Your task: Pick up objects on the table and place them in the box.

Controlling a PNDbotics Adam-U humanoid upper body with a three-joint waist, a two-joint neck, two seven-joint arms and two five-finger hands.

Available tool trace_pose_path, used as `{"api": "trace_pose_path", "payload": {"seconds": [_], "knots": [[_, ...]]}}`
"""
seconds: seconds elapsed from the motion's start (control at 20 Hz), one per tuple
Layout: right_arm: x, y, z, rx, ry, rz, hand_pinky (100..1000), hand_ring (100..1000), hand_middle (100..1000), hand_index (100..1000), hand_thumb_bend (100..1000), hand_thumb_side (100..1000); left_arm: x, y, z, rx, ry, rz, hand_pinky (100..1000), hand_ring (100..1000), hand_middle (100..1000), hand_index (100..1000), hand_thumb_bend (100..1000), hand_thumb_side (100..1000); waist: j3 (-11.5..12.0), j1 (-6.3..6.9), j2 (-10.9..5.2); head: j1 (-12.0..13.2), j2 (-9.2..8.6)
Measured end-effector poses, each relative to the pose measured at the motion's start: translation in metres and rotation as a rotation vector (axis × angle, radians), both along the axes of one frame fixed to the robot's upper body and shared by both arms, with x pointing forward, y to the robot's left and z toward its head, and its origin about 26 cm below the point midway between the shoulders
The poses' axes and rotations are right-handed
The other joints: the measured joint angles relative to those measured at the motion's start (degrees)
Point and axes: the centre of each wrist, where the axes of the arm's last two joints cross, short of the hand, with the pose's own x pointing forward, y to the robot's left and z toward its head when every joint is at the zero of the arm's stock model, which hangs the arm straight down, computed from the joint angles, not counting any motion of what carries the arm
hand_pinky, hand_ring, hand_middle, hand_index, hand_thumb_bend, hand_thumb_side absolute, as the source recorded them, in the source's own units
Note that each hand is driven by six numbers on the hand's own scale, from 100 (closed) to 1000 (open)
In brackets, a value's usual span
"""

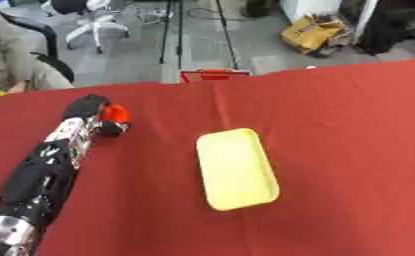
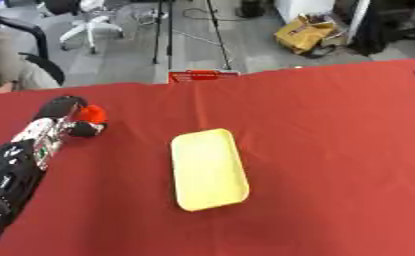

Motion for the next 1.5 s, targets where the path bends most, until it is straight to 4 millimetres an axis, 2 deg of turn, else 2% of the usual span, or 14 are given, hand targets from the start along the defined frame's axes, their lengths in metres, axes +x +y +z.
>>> {"api": "trace_pose_path", "payload": {"seconds": [0.7,0.8,0.85,0.95,1.05,1.15,1.25,1.3,1.35,1.4,1.45,1.5], "knots": [[0.001,0.001,0.002,-0.001,-0.007,0.003,749,701,845,946,452,896,0.0,-0.007,-0.007,0.012,-0.001,-0.01,659,637,678,818,543,460,-0.2,0.0,0.05,0.0,-0.28],[0.001,0.001,0.002,-0.002,-0.008,0.005,749,700,844,946,451,898,0.0,-0.007,-0.007,0.015,-0.001,-0.011,652,630,668,813,538,432,-0.2,0.0,0.05,0.1,-0.29],[0.001,0.001,0.002,-0.002,-0.008,0.005,749,700,845,946,452,898,0.0,-0.007,-0.007,0.018,0.0,-0.011,638,616,651,801,512,397,-0.2,0.0,0.05,0.1,-0.3],[0.001,0.001,0.002,-0.002,-0.008,0.005,749,700,845,946,451,898,0.0,-0.007,-0.007,0.025,-0.003,-0.007,634,612,646,796,506,384,-0.2,0.0,0.06,0.1,-0.47],[0.001,0.001,0.002,-0.002,-0.008,0.005,749,699,845,946,452,898,0.0,-0.008,-0.007,0.034,-0.007,-0.002,600,581,609,763,469,322,-0.2,0.0,0.06,0.2,-0.5],[0.001,0.001,0.002,-0.002,-0.008,0.006,749,699,845,946,452,898,0.0,-0.008,-0.007,0.045,-0.015,0.007,596,577,605,759,462,315,-0.3,0.0,0.06,0.3,-0.52],[0.001,0.001,0.002,-0.003,-0.009,0.007,749,699,845,946,452,899,0.0,-0.008,-0.008,0.052,-0.021,0.014,581,562,593,747,393,266,-0.3,0.0,0.06,0.3,-0.55],[0.001,0.001,0.002,-0.003,-0.009,0.007,749,699,845,946,452,899,0.0,-0.007,-0.009,0.055,-0.022,0.018,581,562,593,747,393,266,-0.3,0.0,0.06,0.3,-0.57],[0.001,0.001,0.002,-0.003,-0.009,0.007,749,699,845,946,453,899,0.0,-0.007,-0.009,0.059,-0.023,0.022,576,556,590,743,342,237,-0.3,0.0,0.06,0.3,-0.59],[0.001,0.001,0.002,-0.003,-0.009,0.007,749,699,845,946,453,899,-0.001,-0.007,-0.011,0.062,-0.023,0.026,576,556,590,743,342,237,-0.3,0.0,0.07,0.3,-0.7],[0.001,0.001,0.002,-0.003,-0.009,0.007,749,699,845,946,453,899,-0.001,-0.006,-0.012,0.063,-0.021,0.03,548,526,560,720,251,194,-0.3,0.0,0.07,0.3,-0.75],[0.001,0.001,0.002,-0.003,-0.009,0.007,749,699,845,946,453,899,-0.002,-0.006,-0.013,0.065,-0.021,0.033,548,526,560,720,251,194,-0.3,0.0,0.07,0.3,-0.79]]}}
